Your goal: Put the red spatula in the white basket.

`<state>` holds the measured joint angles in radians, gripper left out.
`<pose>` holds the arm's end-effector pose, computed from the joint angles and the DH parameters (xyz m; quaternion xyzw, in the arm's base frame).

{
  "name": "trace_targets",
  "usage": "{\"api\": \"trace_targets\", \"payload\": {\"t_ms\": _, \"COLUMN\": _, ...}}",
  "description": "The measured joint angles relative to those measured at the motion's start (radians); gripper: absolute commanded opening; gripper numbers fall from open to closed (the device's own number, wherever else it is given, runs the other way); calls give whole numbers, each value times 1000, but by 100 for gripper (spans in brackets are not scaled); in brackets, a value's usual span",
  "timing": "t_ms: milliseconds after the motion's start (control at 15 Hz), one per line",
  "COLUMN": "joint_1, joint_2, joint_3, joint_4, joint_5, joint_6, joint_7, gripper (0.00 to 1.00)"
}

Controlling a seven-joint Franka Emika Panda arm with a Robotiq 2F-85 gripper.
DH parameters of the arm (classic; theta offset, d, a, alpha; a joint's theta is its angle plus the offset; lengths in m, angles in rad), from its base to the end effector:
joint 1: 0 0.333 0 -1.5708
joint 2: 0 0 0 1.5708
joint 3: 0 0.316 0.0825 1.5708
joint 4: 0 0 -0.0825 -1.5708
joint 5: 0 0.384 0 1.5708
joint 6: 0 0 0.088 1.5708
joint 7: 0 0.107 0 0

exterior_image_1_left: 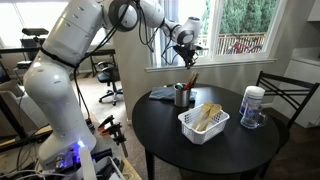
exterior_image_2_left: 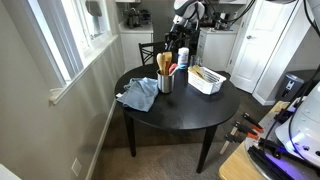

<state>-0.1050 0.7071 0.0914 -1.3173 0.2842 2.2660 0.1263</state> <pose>0.7606 -0.0205 0.3456 -0.9689 0.1592 -0.1111 0.1533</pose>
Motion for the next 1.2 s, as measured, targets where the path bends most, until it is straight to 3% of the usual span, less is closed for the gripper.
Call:
{"api": "trace_targets", "payload": {"t_ms": 400, "joint_1": 42, "joint_2": 4, "joint_3": -69, "joint_4": -1, "joint_5": -36, "joint_6": -119, "joint_7": 35, "gripper": 96}}
{"api": "trace_targets", "payload": {"t_ms": 467, "joint_1": 45, "joint_2": 6, "joint_3": -77, "joint_4": -1, "joint_5": -42, "joint_6": -136, "joint_7": 39, "gripper": 99}}
{"api": "trace_targets", "payload": {"t_ms": 867, "joint_1": 44, "joint_2": 44, "joint_3": -102, "joint_4": -5, "joint_5": -46, "joint_6": -163, "joint_7": 40, "gripper": 100}}
{"api": "trace_targets", "payload": {"t_ms": 1200, "joint_1": 43, "joint_2": 103, "joint_3": -104, "joint_4": -6, "joint_5": -46, "joint_6": -83, "joint_7": 38, "gripper": 100}}
